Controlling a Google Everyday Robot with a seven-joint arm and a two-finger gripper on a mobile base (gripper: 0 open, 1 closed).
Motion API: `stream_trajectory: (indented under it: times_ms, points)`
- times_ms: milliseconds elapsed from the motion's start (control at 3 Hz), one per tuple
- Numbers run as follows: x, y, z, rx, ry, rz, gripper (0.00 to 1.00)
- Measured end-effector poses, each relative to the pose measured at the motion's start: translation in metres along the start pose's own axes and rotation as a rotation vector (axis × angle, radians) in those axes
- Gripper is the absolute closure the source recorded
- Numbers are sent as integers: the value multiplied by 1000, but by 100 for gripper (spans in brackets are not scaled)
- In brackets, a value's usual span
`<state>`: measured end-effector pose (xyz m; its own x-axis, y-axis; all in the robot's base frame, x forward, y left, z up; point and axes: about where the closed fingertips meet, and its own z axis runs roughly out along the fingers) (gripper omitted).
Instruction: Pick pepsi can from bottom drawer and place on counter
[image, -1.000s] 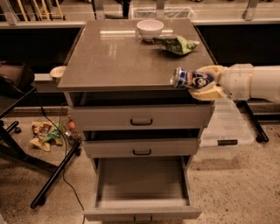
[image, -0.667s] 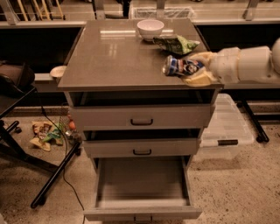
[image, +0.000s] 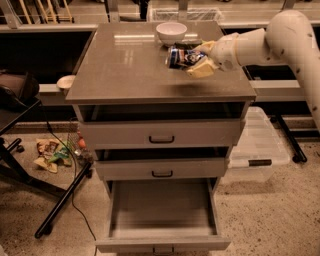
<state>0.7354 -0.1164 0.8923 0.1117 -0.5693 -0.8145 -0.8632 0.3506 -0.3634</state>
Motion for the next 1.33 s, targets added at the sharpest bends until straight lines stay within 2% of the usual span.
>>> stream_trajectory:
  times_ms: [667,1000,1333]
  points:
    - [-18,-22,72,6,-19,82,100]
    - [-10,-26,98,-14,-5,150,81]
    - [2,-29,117,-36,25,211,58]
